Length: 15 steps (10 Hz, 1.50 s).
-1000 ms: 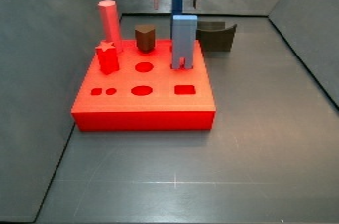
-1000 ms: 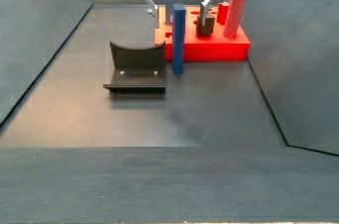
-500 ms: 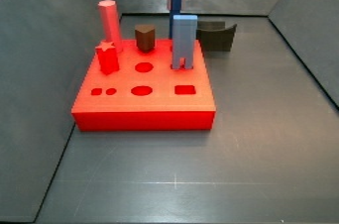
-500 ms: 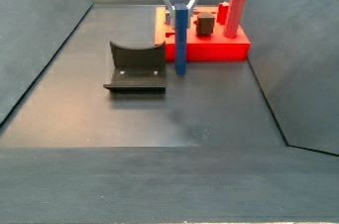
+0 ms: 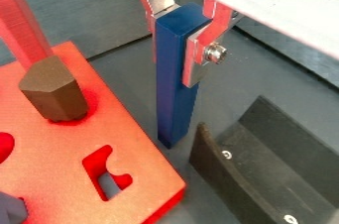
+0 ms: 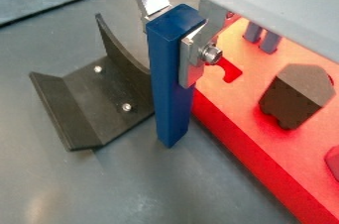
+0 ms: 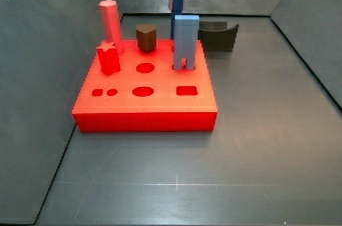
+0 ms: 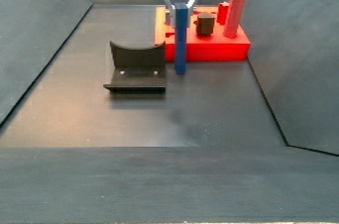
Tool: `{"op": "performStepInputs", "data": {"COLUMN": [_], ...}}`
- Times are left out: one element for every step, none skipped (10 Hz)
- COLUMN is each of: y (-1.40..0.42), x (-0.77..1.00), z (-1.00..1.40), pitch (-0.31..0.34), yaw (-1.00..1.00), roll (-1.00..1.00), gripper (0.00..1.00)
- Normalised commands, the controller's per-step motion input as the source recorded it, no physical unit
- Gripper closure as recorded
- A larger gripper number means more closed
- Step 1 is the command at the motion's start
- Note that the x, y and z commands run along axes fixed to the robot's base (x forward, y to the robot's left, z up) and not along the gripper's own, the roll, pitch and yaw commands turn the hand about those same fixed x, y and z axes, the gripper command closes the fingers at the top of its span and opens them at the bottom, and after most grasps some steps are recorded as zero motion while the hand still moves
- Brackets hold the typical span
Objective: Pick up the rectangle object. Move up. Move to above the board. Insert the rectangle object.
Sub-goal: Pick up the rectangle object, then move up, then move to above the board.
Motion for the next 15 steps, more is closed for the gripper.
{"op": "performStepInputs", "data": {"y": [0.00,0.00,0.00,0.00,0.00,0.00,0.05,0.04,0.03,0.02,0.12,0.12,0.11,0.10,0.09], "x": [0.00,0.00,0.00,0.00,0.00,0.00,-0.09,-0.09,-0.06,-0.02,-0.12,-0.11,-0.09,-0.07,-0.06], "z": [0.00,0.00,0.00,0.00,0.00,0.83,0.74,0.62,0.46,0.22,1.00,1.00,1.00,1.00,1.00], "pitch": [0.000,0.000,0.000,0.000,0.000,0.000,0.070,0.076,0.067,0.061,0.257,0.246,0.193,0.153,0.128], "yaw": [0.00,0.00,0.00,0.00,0.00,0.00,0.03,0.03,0.02,0.01,-0.29,-0.27,-0.20,-0.14,-0.10], "roll": [0.00,0.00,0.00,0.00,0.00,0.00,0.00,0.01,0.01,0.02,-0.16,-0.16,-0.15,-0.14,-0.13], "gripper": [1.00,1.00,1.00,1.00,1.00,1.00,1.00,1.00,1.00,1.00,1.00,1.00,1.00,1.00,1.00]}}
